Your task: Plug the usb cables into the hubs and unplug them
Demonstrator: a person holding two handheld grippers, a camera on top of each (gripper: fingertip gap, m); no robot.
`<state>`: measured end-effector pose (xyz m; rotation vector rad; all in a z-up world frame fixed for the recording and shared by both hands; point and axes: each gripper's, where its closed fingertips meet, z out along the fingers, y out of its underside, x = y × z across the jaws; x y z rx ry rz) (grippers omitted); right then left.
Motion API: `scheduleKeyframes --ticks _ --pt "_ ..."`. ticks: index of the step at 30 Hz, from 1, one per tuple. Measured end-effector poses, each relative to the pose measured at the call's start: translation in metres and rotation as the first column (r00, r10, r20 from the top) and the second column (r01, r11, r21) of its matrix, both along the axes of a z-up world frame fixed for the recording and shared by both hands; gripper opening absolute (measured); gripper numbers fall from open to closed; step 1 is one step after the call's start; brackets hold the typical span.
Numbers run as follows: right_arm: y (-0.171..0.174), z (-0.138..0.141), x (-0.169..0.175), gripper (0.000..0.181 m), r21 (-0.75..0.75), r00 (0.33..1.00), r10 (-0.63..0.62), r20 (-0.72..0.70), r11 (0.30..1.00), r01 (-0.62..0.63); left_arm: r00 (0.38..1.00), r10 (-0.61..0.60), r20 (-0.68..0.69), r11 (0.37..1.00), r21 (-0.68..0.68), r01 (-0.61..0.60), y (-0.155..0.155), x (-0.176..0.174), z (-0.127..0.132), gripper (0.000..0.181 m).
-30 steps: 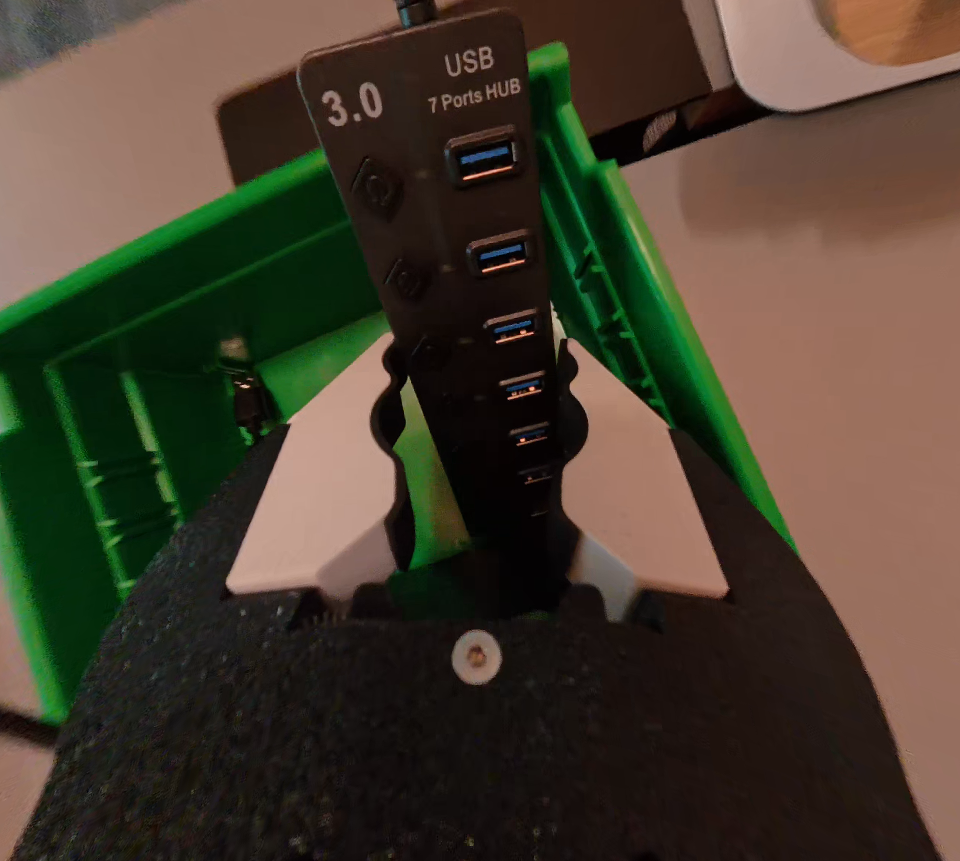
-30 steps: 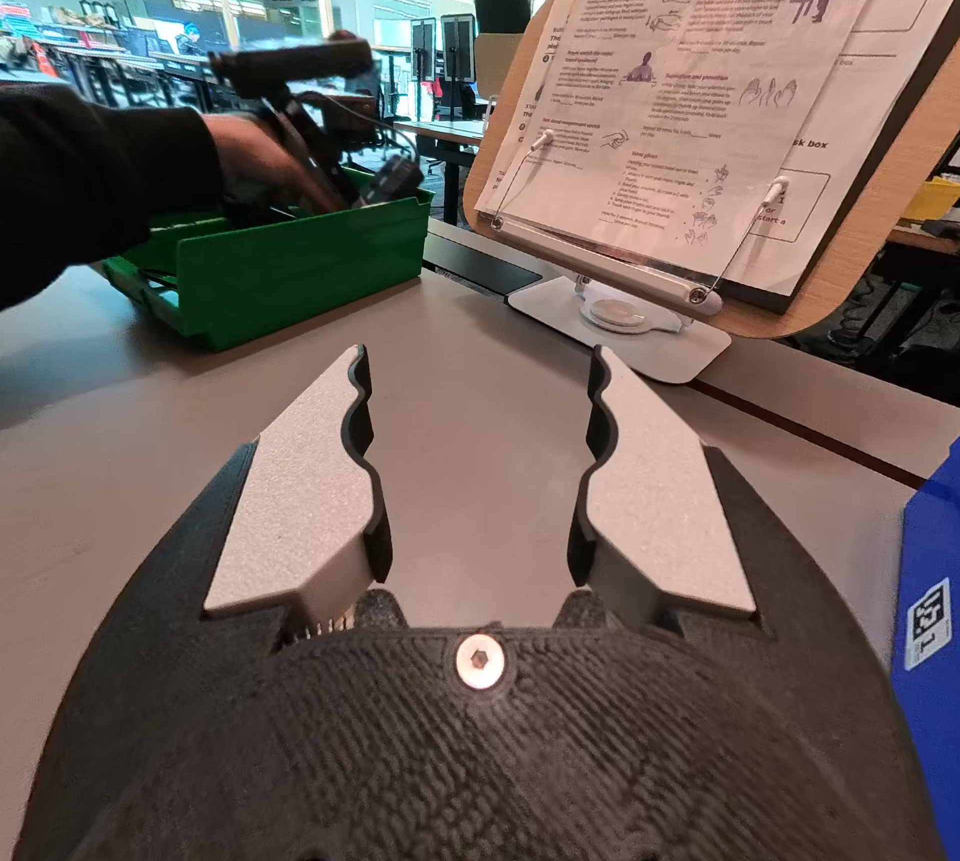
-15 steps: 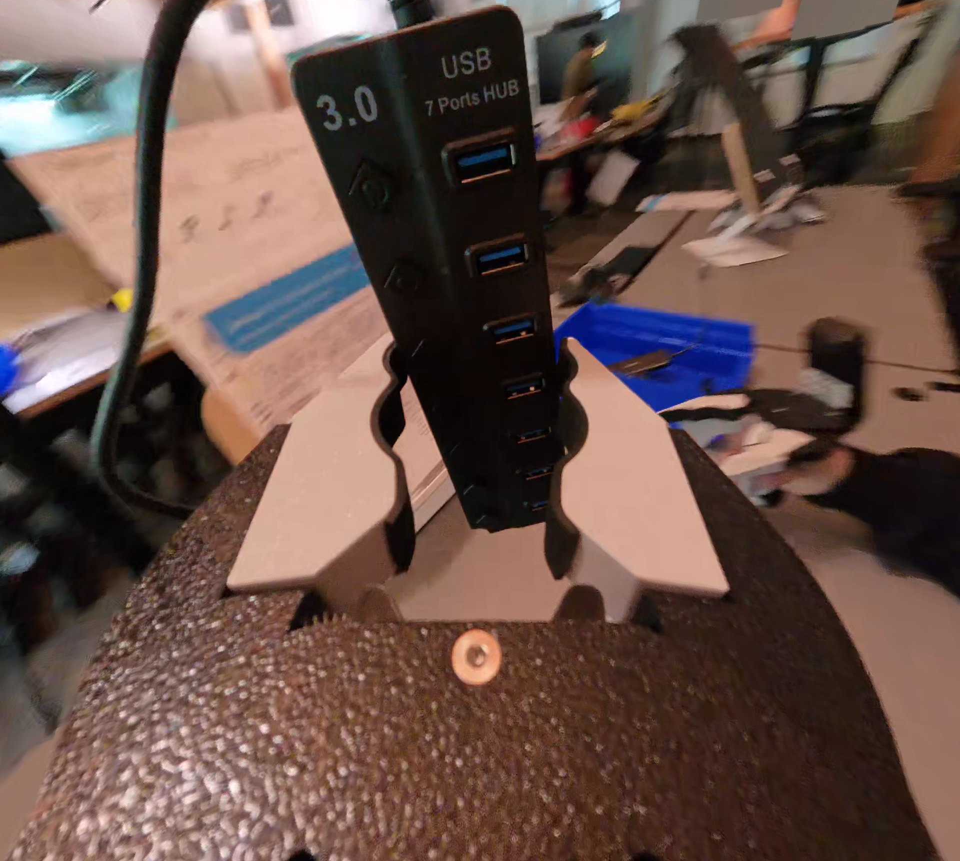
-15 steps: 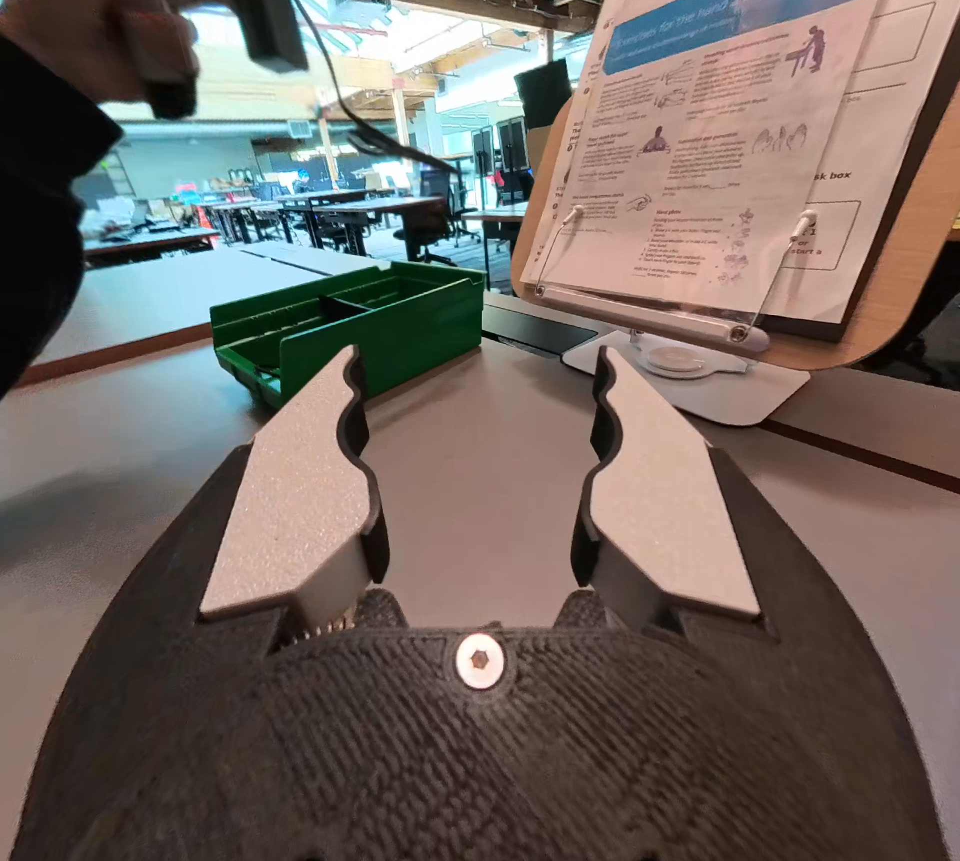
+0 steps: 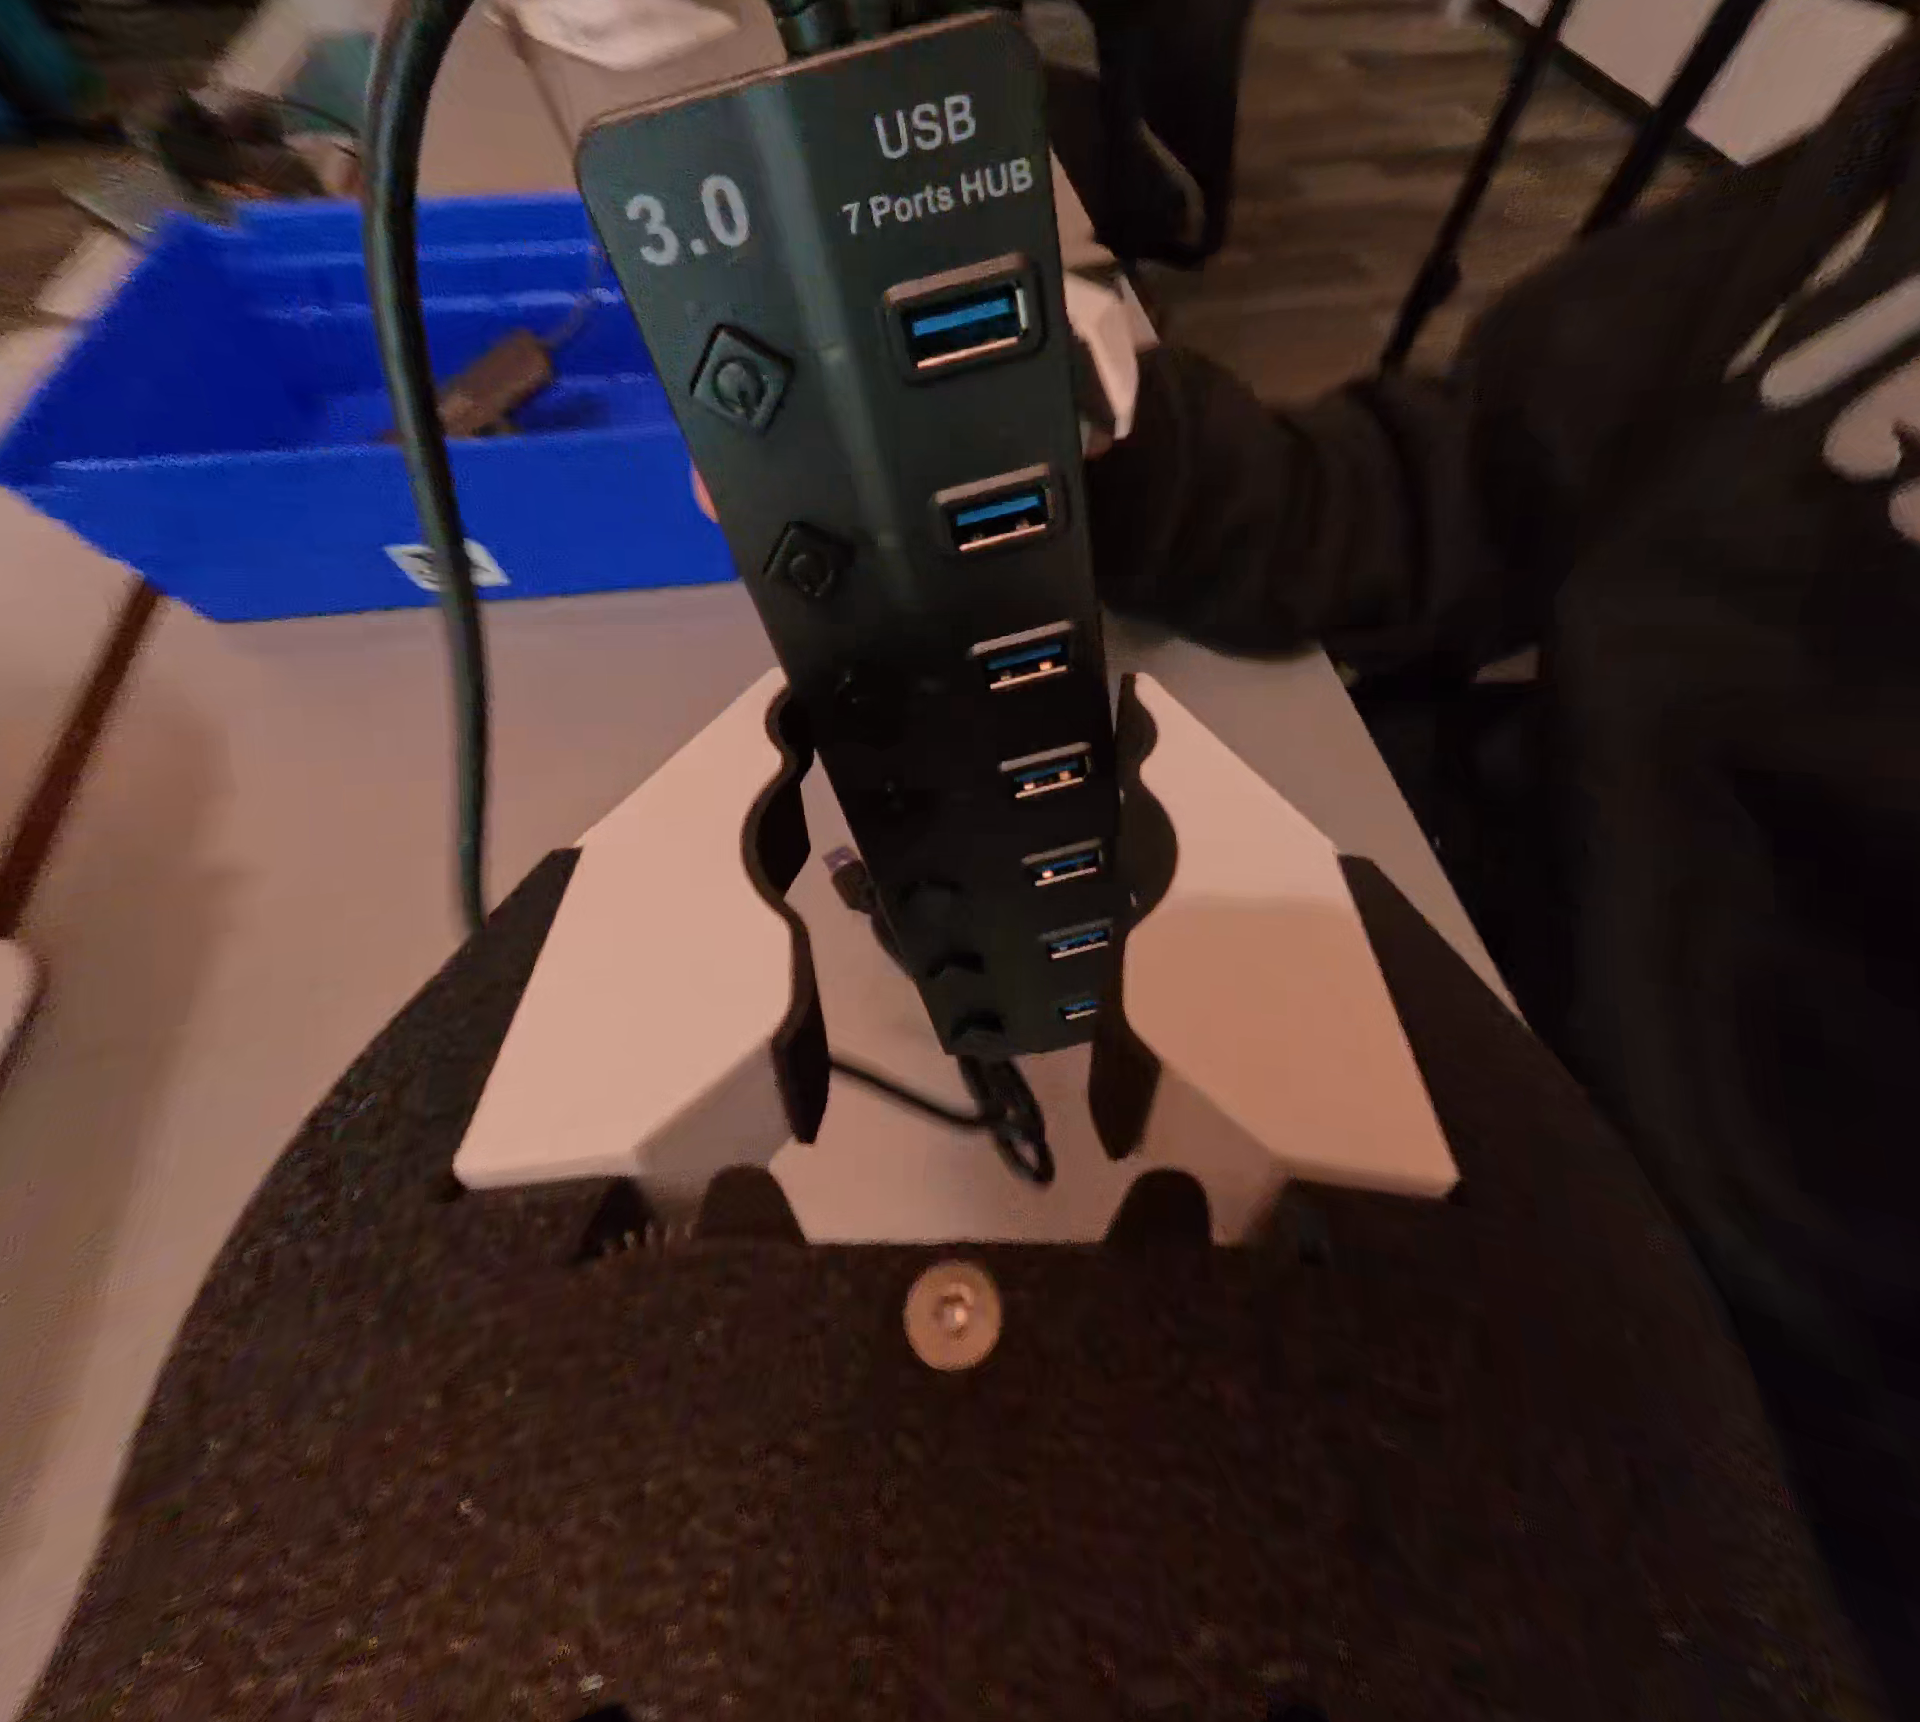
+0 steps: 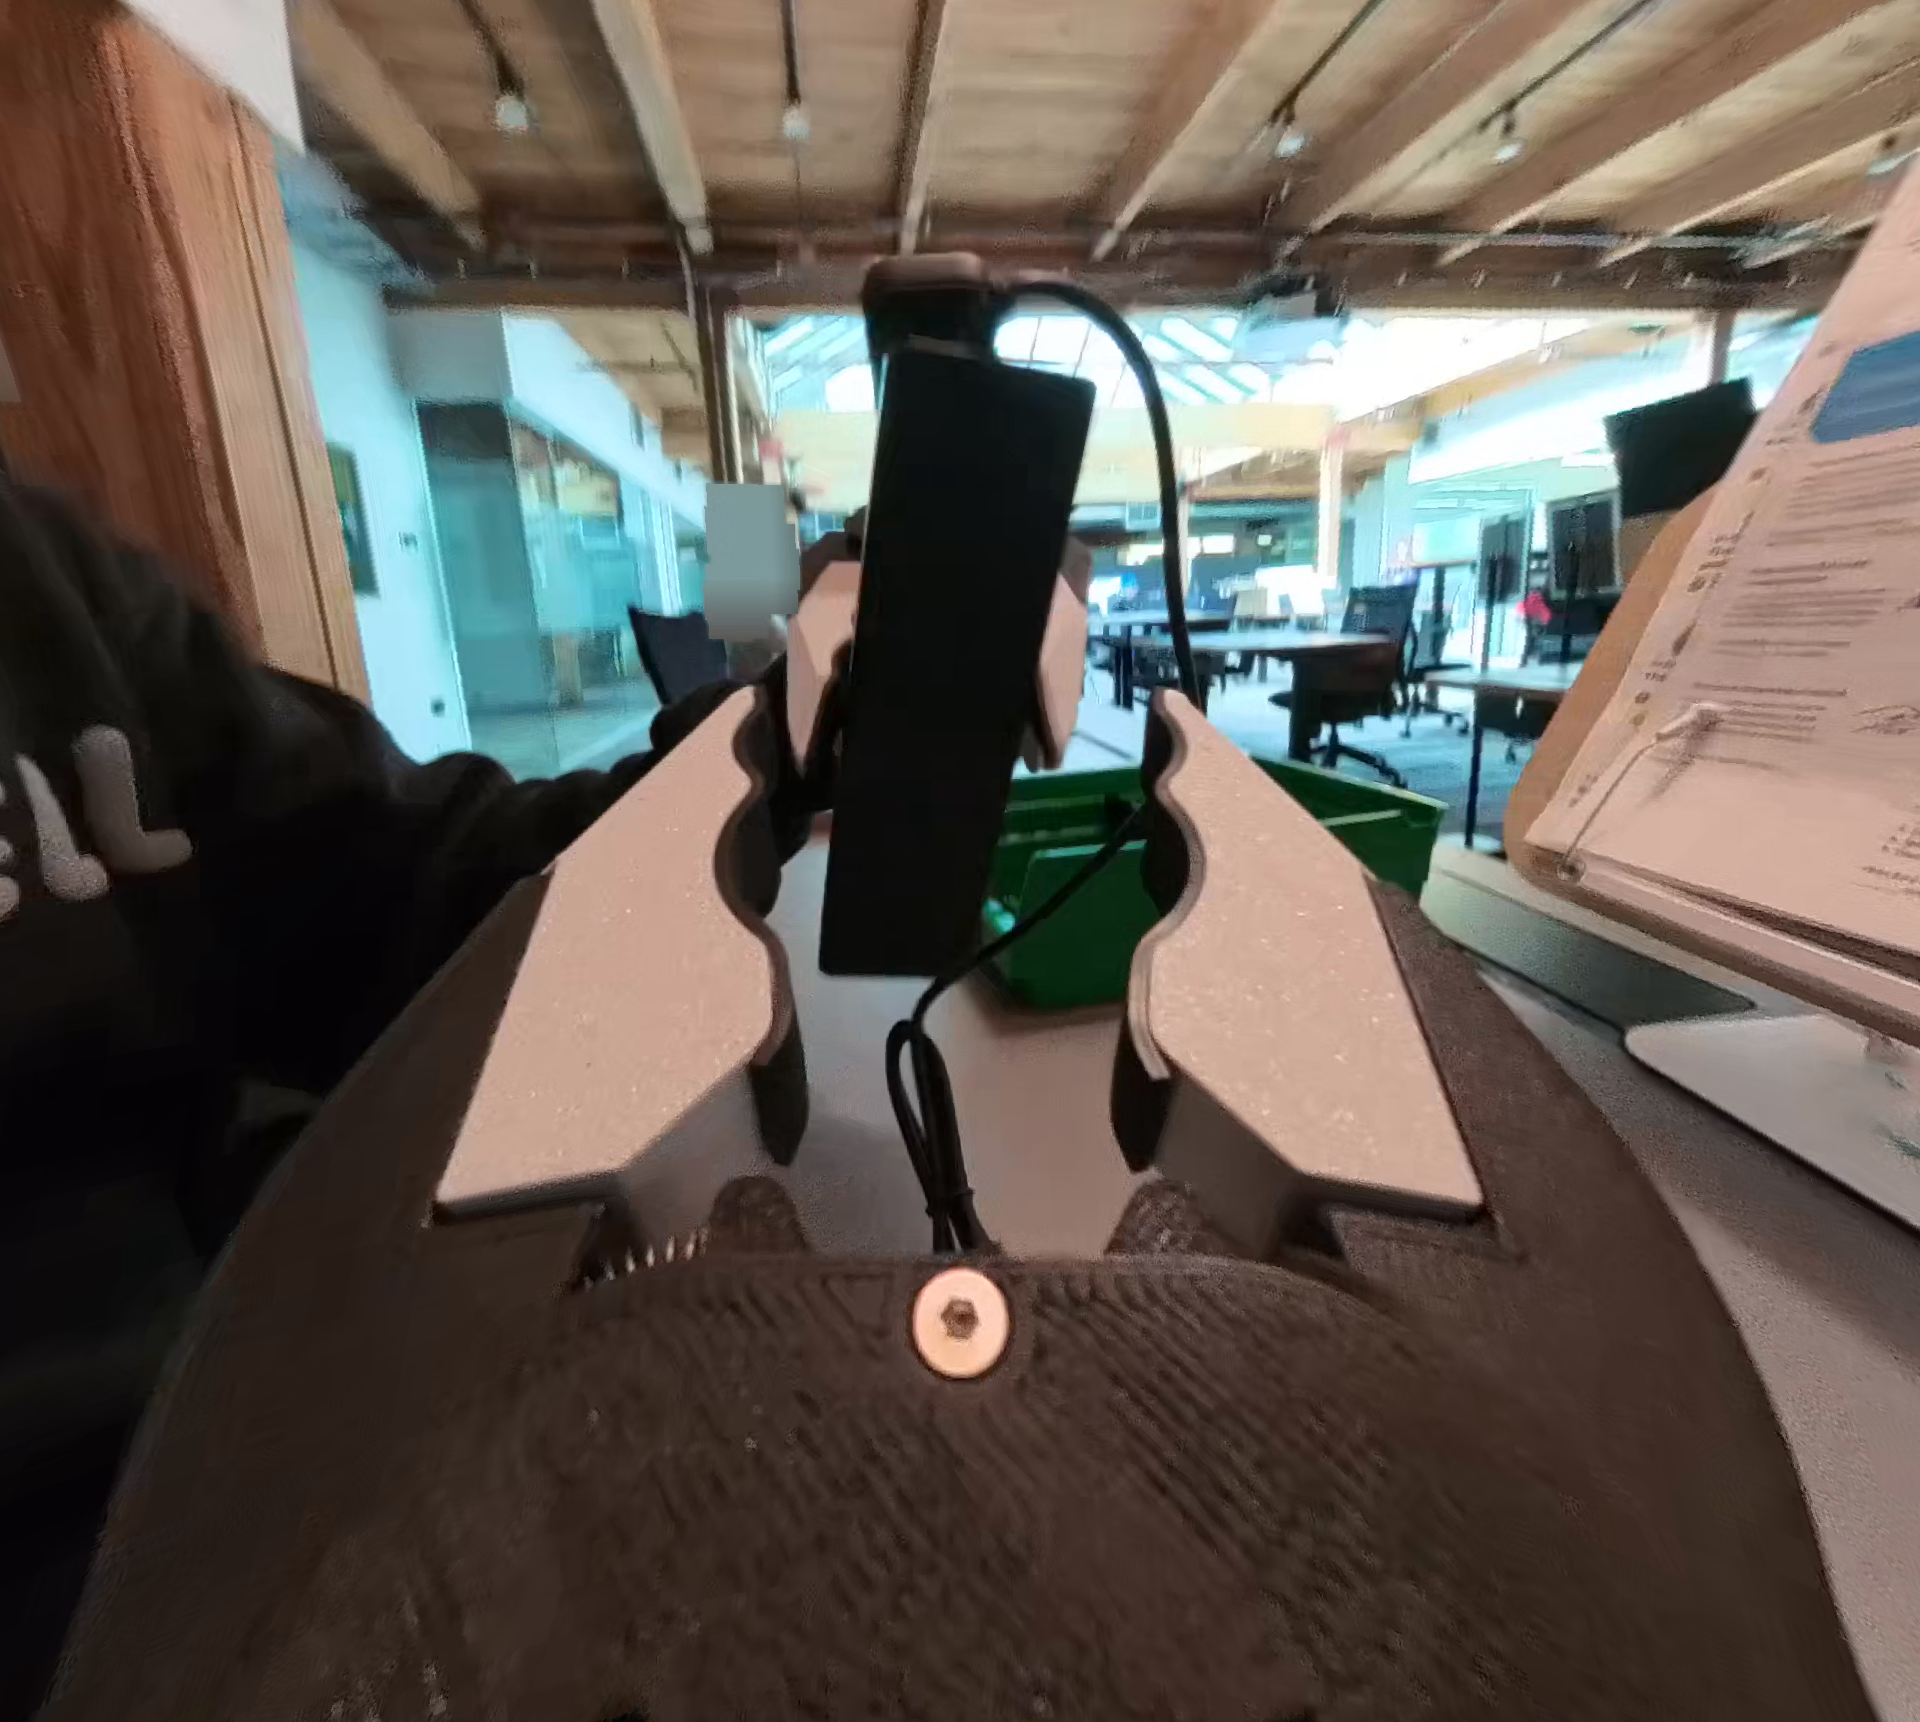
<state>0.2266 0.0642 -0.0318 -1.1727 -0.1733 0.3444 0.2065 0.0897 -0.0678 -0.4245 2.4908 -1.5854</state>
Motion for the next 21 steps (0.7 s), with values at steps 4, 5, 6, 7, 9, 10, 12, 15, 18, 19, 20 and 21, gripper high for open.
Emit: scheduleKeyframes --ticks 4,5,6,7,9,10,12,15,18,19,20,21 --pt "0.018 -0.025 -0.003 0.081 -0.149 0.999 -0.012 0.043 0.989 0.018 0.999 -0.052 -0.006 0.997 0.064 0.052 -0.015 0.004 -0.044 0.056" --pt "0.021 -0.03 -0.003 0.082 -0.164 0.999 -0.015 0.045 0.986 0.022 0.998 -0.057 0.0 0.996 0.067 0.056 -0.017 0.006 -0.048 0.056" --pt "0.023 -0.034 -0.004 0.076 -0.18 0.999 -0.007 0.048 0.984 0.016 0.998 -0.065 0.003 0.996 0.066 0.065 -0.019 0.008 -0.051 0.056" --pt "0.027 -0.038 -0.004 0.073 -0.198 0.998 -0.014 0.053 0.98 0.025 0.996 -0.084 -0.005 0.994 0.072 0.084 -0.02 0.007 -0.053 0.056" --pt "0.031 -0.042 -0.007 0.066 -0.198 0.995 -0.022 0.094 0.979 0.041 0.996 -0.091 -0.016 0.99 0.109 0.092 -0.02 0.007 -0.059 0.056" --pt "0.032 -0.042 -0.011 0.054 -0.182 0.992 -0.012 0.122 0.983 0.034 0.996 -0.086 -0.01 0.989 0.12 0.087 -0.02 0.009 -0.061 0.056" --pt "0.034 -0.042 -0.014 0.053 -0.186 0.986 -0.011 0.166 0.982 0.043 0.997 -0.079 0.006 0.992 0.096 0.078 -0.021 0.011 -0.061 0.053" --pt "0.03 -0.034 -0.004 0.053 -0.127 0.973 -0.104 0.208 0.983 0.133 0.999 0.018 -0.045 0.997 0.078 -0.014 -0.017 0.02 -0.06 0.062" --pt "0.023 -0.034 0.011 0.052 -0.129 0.965 -0.161 0.208 0.973 0.19 0.995 0.097 0.038 0.986 0.133 -0.101 -0.006 0.026 -0.052 0.076" --pt "0.023 -0.037 0.014 0.052 -0.147 0.959 -0.174 0.224 0.967 0.21 0.992 0.096 0.084 0.986 0.125 -0.106 -0.006 0.025 -0.044 0.075" --pt "0.024 -0.042 0.014 0.053 -0.175 0.957 -0.164 0.239 0.962 0.208 0.99 0.076 0.117 0.99 0.105 -0.089 -0.009 0.021 -0.037 0.075" --pt "0.026 -0.046 0.011 0.052 -0.199 0.959 -0.142 0.246 0.961 0.194 0.987 0.069 0.146 0.994 0.078 -0.081 -0.011 0.019 -0.029 0.073"
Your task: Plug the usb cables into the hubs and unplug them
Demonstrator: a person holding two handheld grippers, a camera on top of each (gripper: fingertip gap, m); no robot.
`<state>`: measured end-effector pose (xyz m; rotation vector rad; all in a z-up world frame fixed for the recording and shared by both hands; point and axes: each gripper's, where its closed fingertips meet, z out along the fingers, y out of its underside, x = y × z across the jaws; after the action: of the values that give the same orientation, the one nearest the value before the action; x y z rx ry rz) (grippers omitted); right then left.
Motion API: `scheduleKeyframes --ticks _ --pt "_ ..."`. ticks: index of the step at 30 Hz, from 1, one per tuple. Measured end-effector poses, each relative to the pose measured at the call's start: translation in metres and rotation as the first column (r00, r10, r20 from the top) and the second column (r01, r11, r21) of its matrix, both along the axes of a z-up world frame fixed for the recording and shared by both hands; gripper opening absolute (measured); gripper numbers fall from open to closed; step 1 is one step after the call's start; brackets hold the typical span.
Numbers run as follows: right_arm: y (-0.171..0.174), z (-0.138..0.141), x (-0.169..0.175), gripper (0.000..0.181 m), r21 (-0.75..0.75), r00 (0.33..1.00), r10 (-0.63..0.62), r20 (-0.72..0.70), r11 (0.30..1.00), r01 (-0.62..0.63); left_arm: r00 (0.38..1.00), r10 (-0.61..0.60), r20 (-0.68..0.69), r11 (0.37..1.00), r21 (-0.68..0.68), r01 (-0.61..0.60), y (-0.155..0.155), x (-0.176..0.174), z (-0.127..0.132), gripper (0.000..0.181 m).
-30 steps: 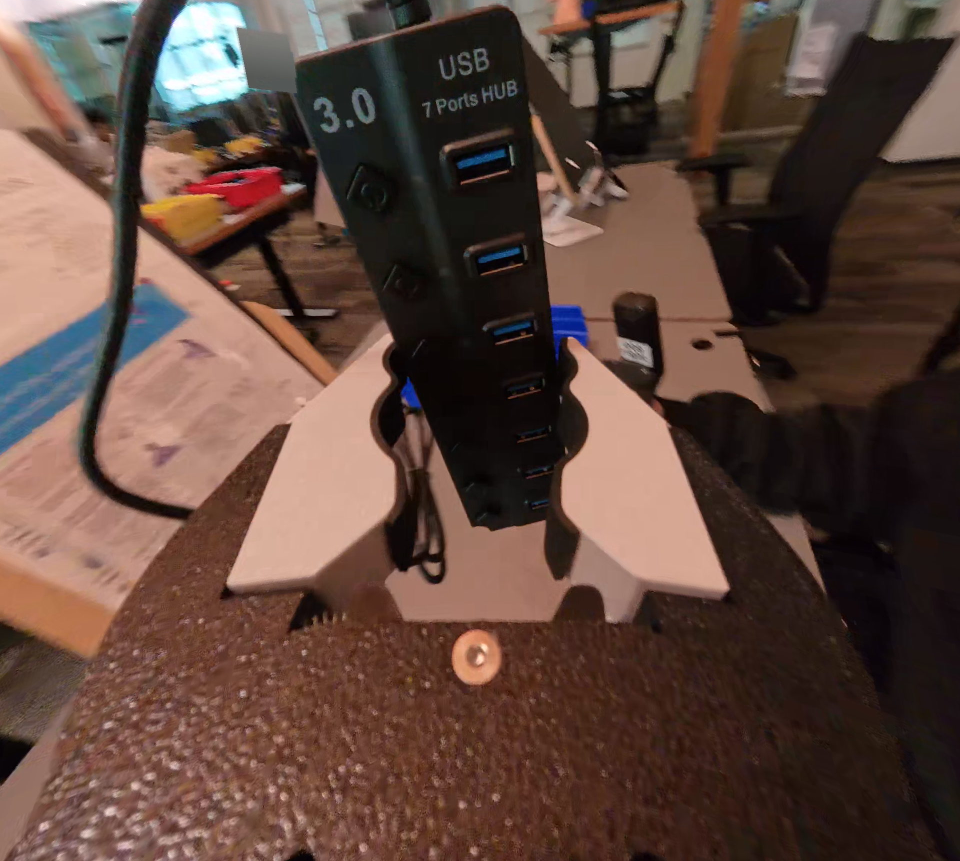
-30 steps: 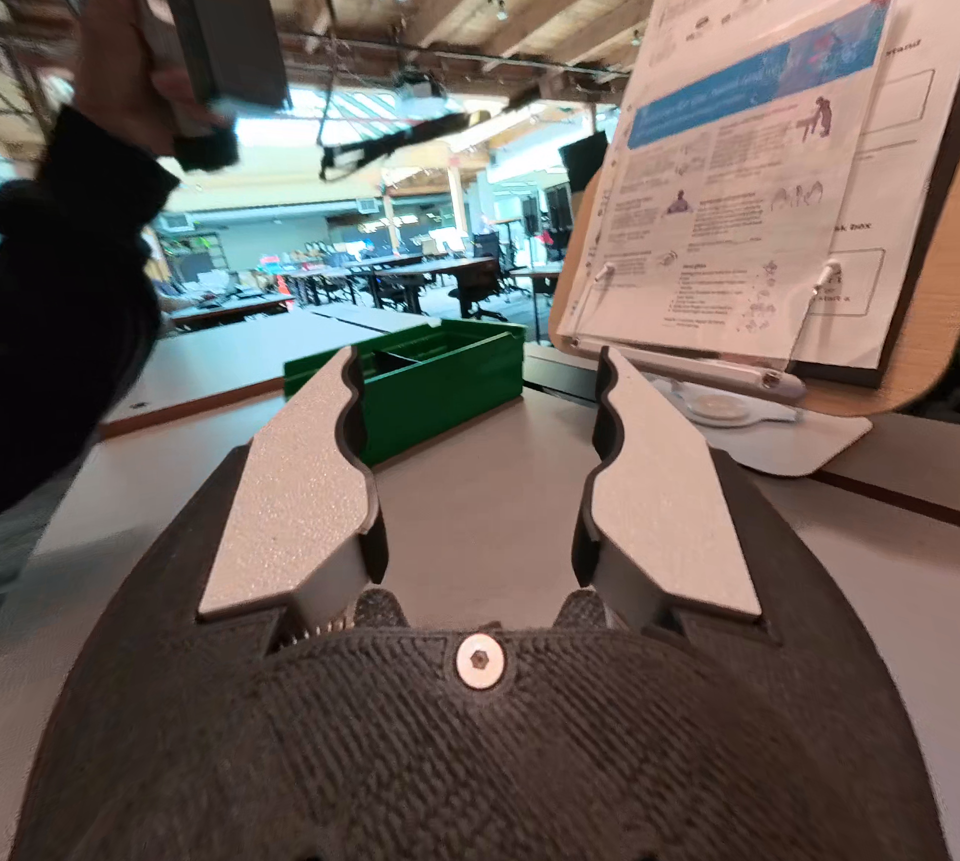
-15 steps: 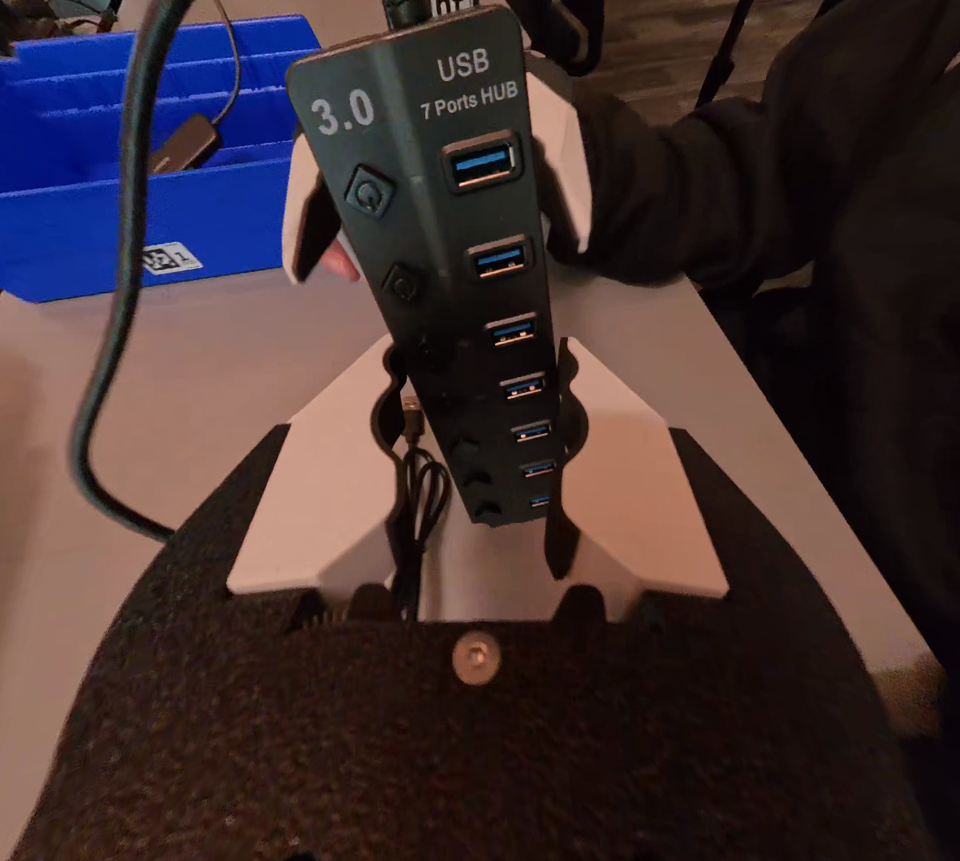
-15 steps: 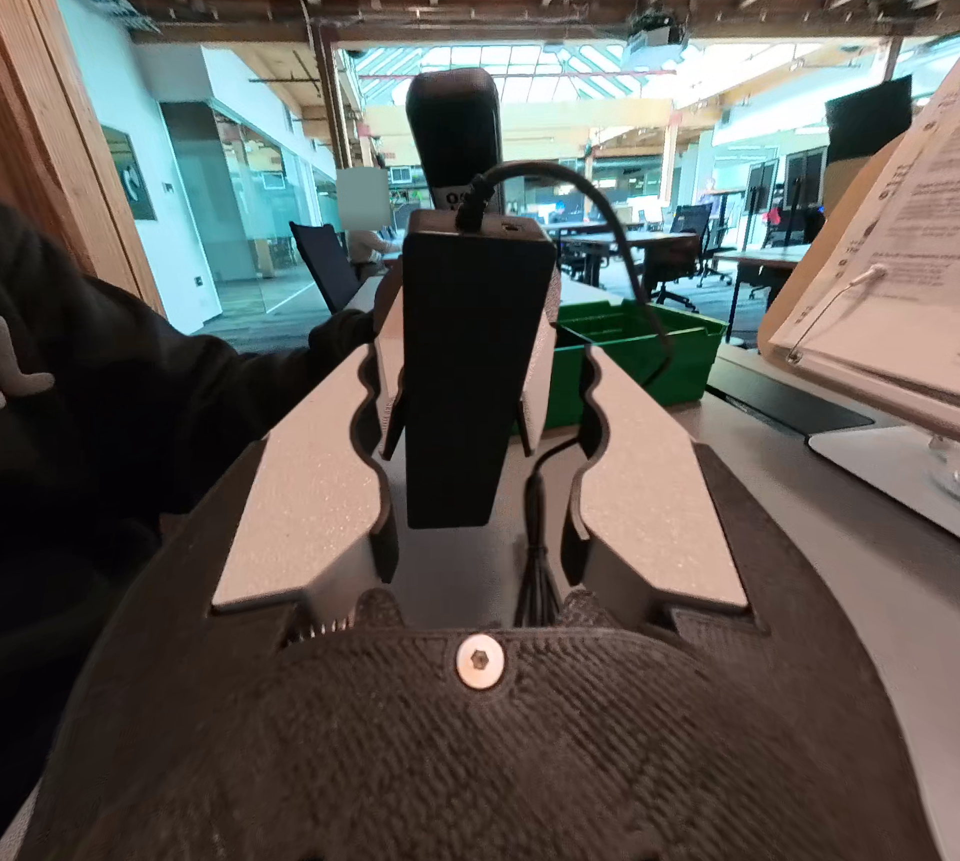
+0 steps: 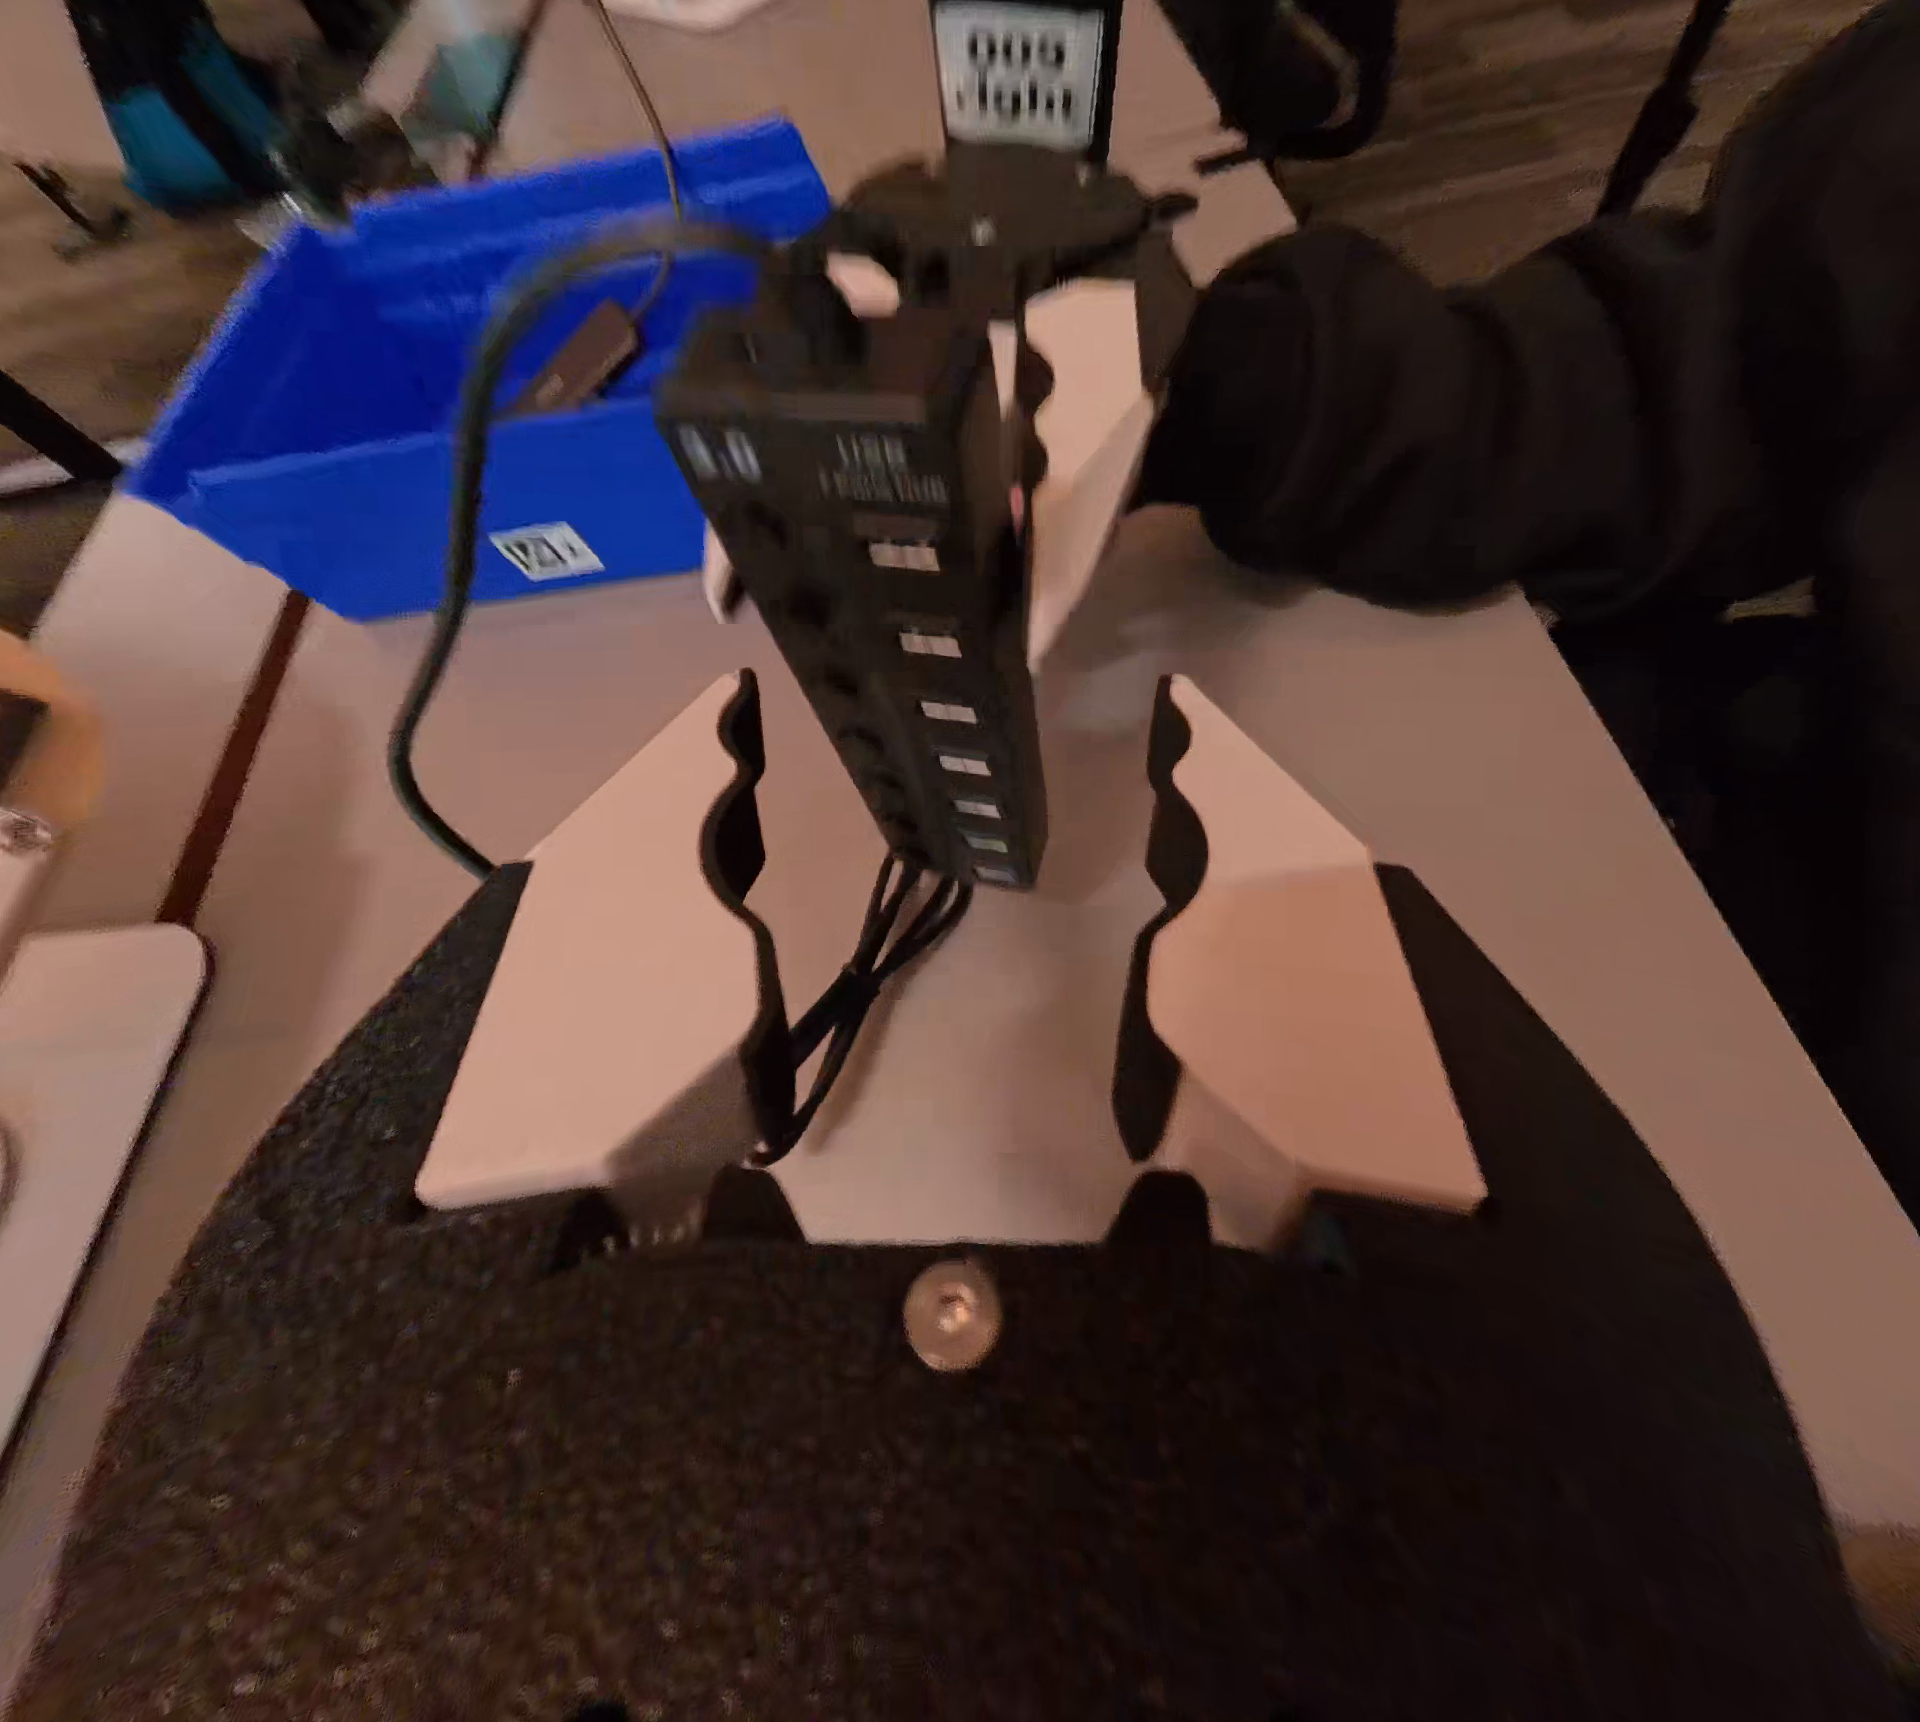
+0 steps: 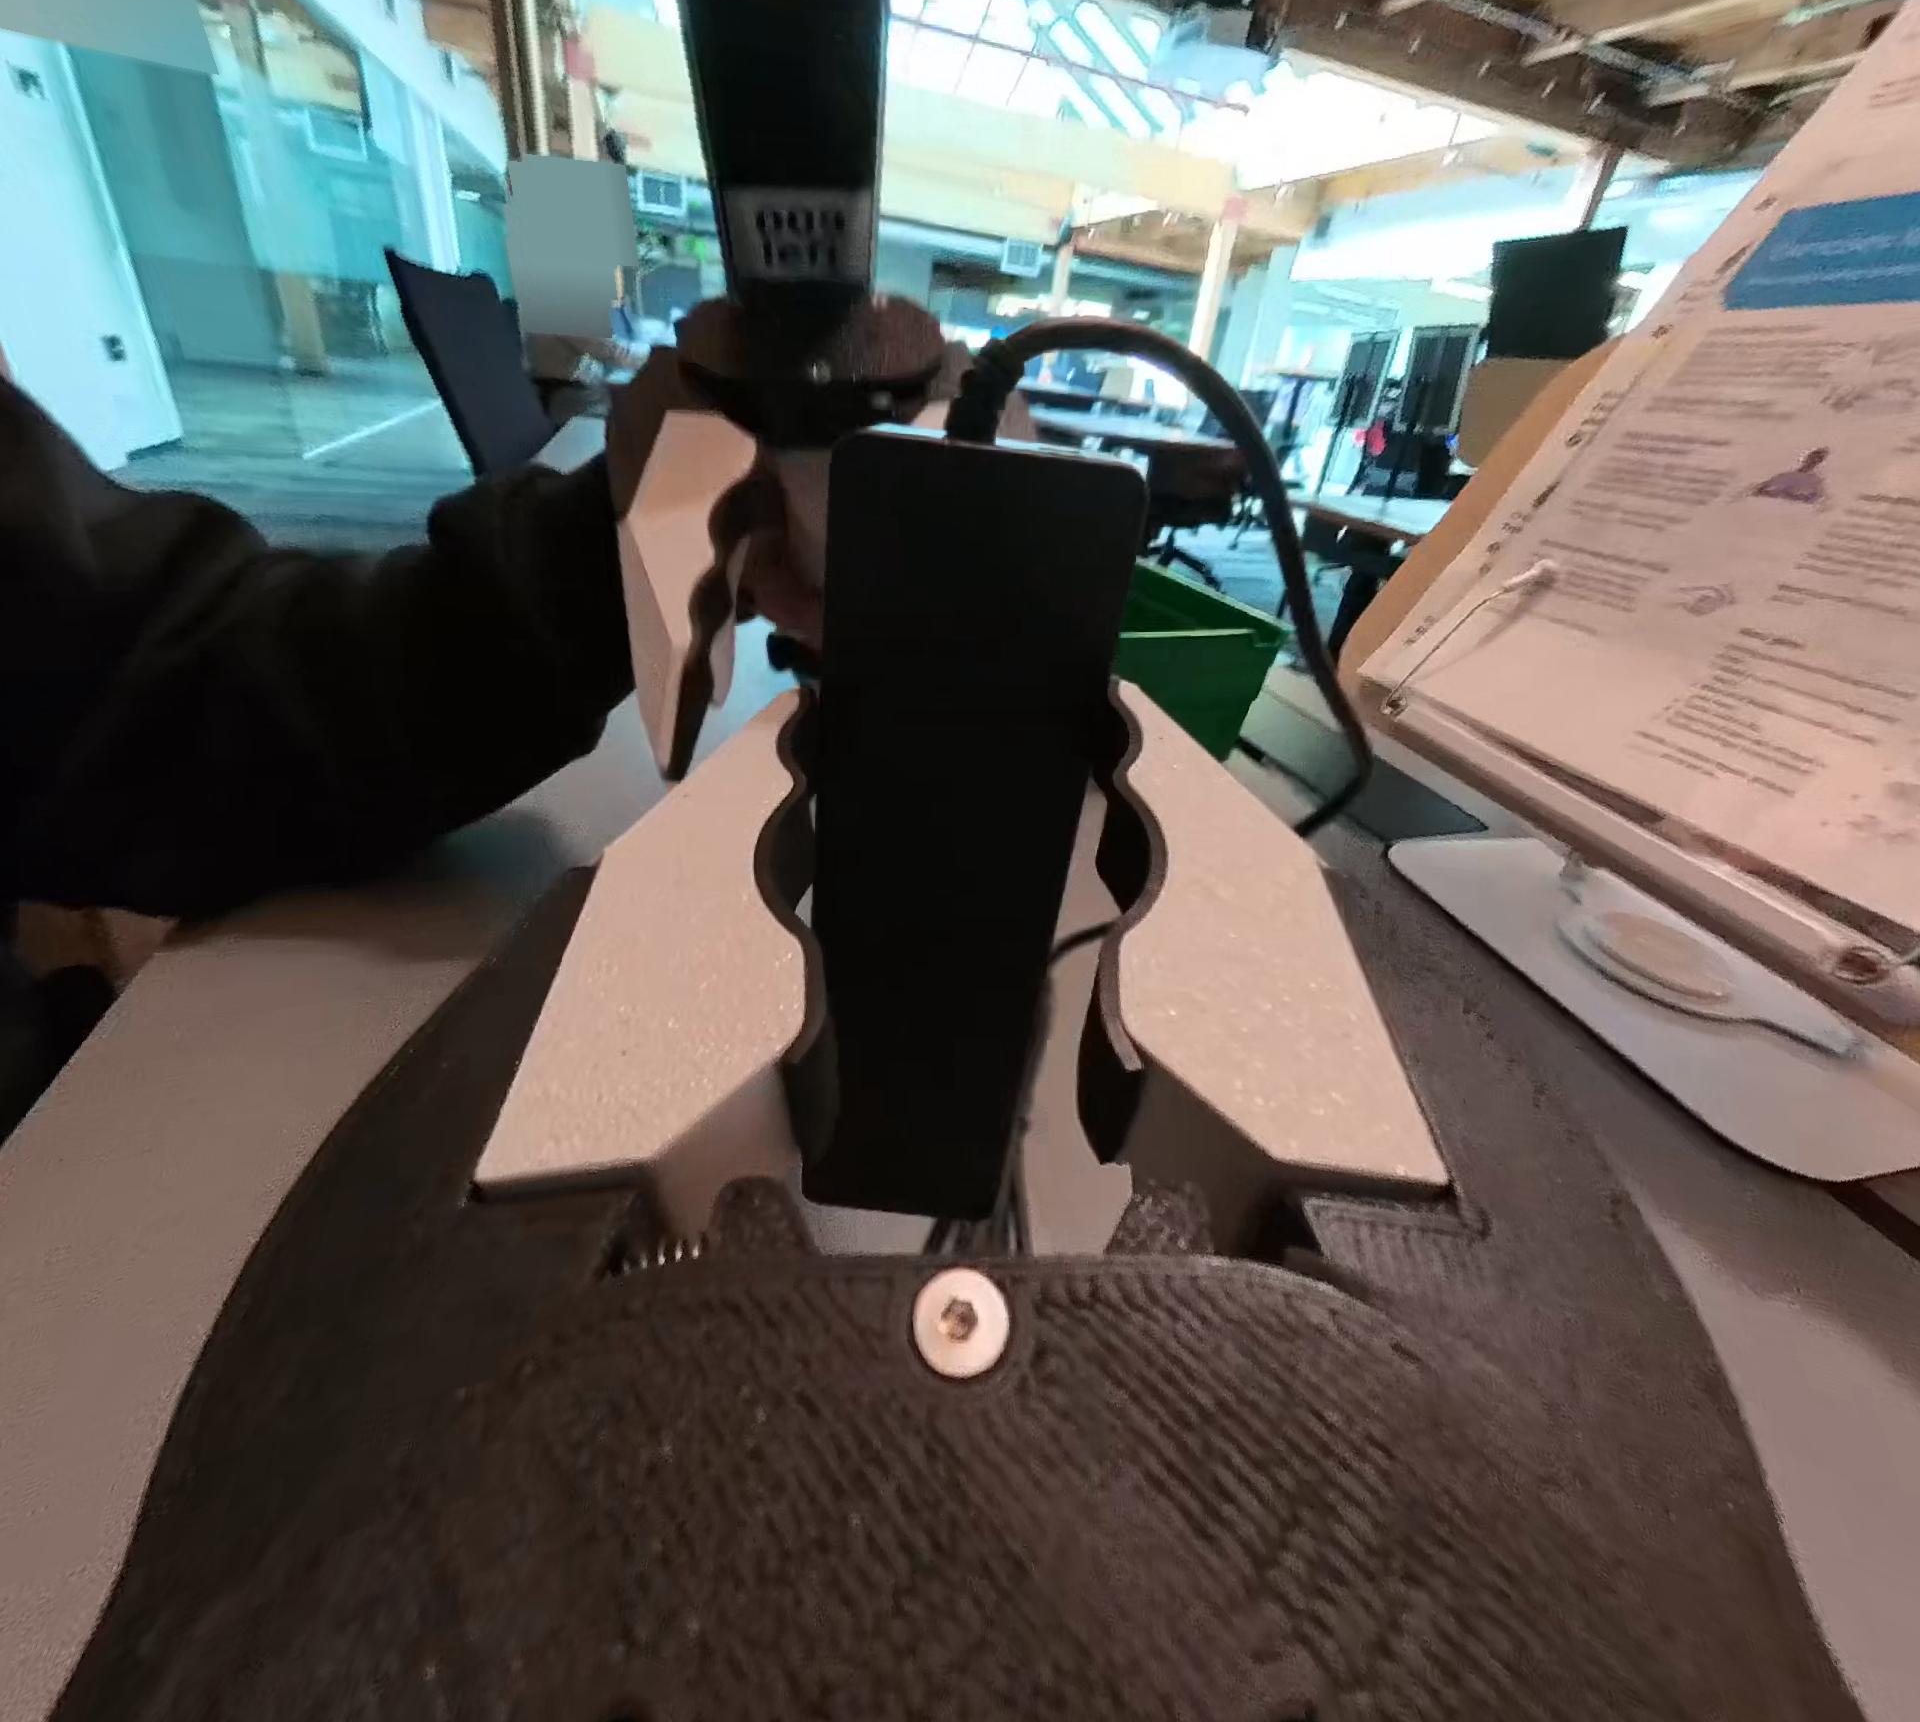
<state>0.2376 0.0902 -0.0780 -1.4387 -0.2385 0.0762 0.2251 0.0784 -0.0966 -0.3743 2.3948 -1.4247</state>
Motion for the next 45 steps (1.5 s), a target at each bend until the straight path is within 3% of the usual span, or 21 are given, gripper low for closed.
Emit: scheduleKeyframes --ticks 5,10,15,18,20,26,31,37,41,45 --pt "0.012 -0.014 -0.018 0.052 -0.076 0.997 0.072 0.004 0.995 -0.071 0.999 0.015 0.045 0.996 -0.088 -0.011 -0.002 0.004 0.017 0.053" --pt "0.015 -0.017 -0.024 0.052 -0.099 0.995 0.096 0.0 0.99 -0.095 0.999 -0.036 -0.017 0.99 -0.138 0.033 -0.005 0.001 0.014 0.052" --pt "0.016 -0.01 -0.009 0.049 -0.018 0.998 0.021 -0.058 1.0 -0.022 0.995 0.069 0.073 0.989 -0.135 -0.059 -0.004 0.015 0.027 0.05" --pt "0.018 -0.008 -0.007 0.066 0.012 0.991 0.023 -0.135 1.0 -0.021 0.997 0.053 0.059 0.974 -0.222 -0.039 -0.009 0.01 0.043 0.05" --pt "0.024 -0.015 -0.012 0.08 -0.029 0.994 0.014 -0.105 0.999 -0.017 0.997 0.037 0.073 0.964 -0.265 -0.016 -0.012 0.007 0.051 0.05" --pt "0.039 -0.035 -0.029 0.066 -0.13 0.994 0.053 -0.098 0.989 -0.065 0.992 -0.04 0.123 0.964 -0.257 0.071 -0.018 -0.002 0.05 0.05" --pt "0.042 -0.037 -0.036 0.064 -0.145 0.991 0.073 -0.11 0.985 -0.089 0.989 -0.084 0.123 0.95 -0.291 0.117 -0.02 -0.005 0.05 0.05" --pt "0.045 -0.035 -0.041 0.063 -0.123 0.989 0.093 -0.111 0.987 -0.106 0.99 -0.092 0.104 0.953 -0.278 0.118 -0.026 -0.006 0.046 0.051" --pt "0.044 -0.033 -0.033 0.062 -0.104 0.998 0.041 -0.056 0.993 -0.047 0.991 -0.054 0.125 0.964 -0.252 0.084 -0.021 -0.004 0.048 0.051" --pt "0.046 -0.029 -0.035 0.063 -0.084 0.994 0.041 -0.104 0.995 -0.05 0.99 -0.073 0.117 0.959 -0.265 0.102 -0.022 -0.005 0.047 0.05"
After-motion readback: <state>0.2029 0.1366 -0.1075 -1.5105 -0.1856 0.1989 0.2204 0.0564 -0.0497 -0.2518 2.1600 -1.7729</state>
